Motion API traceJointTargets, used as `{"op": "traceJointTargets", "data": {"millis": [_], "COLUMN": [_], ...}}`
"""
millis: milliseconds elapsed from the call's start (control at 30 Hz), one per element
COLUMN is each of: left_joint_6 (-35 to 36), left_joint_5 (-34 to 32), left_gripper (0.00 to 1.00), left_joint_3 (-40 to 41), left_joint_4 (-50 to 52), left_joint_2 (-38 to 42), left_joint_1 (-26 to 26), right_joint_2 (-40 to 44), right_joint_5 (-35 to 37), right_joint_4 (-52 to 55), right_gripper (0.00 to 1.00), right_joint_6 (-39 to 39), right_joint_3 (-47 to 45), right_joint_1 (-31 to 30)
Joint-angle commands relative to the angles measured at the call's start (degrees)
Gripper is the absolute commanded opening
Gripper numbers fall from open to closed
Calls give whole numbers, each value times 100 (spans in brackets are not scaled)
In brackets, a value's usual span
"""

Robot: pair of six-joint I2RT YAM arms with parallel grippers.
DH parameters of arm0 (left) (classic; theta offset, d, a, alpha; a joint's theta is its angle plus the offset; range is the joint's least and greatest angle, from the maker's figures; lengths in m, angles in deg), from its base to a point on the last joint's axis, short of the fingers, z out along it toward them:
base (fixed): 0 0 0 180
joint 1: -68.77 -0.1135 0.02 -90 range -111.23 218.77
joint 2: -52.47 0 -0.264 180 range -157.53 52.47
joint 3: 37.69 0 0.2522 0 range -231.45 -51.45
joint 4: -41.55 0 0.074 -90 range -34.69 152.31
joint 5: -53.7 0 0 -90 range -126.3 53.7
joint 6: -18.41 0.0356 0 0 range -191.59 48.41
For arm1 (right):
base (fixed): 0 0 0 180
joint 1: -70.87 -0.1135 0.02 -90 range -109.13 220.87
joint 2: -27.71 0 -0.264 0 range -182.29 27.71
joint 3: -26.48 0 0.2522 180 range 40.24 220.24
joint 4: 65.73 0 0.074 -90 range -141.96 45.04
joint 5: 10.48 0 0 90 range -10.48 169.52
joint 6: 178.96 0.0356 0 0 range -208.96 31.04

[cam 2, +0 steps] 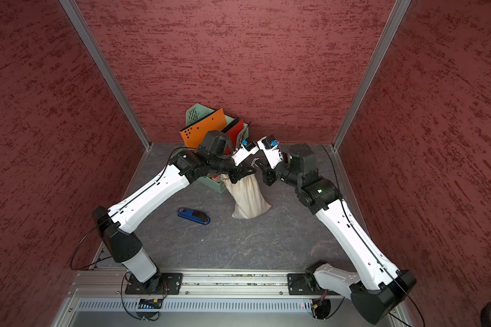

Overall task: Close the soil bag
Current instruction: Frap the soil bag at the center of the board.

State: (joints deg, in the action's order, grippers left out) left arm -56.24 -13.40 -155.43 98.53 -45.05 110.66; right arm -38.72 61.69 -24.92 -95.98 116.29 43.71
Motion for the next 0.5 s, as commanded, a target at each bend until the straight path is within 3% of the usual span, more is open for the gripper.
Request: {"op": "traceJointTargets", "data": {"millis": [0,467], "left_joint_6": [305,655], "left_joint_5": [-631,-1206], "left_gripper": [12,17], "left_joint_3": [5,213], "left_joint_4": [954,1471], "left_joint_2": [-47,326], "left_joint_1": [-2,20], "right_joint_2": [305,298], "right_joint_5": [442,918], "right_joint_4": [-685,-566], "right_gripper": [0,0], "right_joint_6": [182,154], "right_joint_3": [531,906], "right_joint_1": [13,18]}}
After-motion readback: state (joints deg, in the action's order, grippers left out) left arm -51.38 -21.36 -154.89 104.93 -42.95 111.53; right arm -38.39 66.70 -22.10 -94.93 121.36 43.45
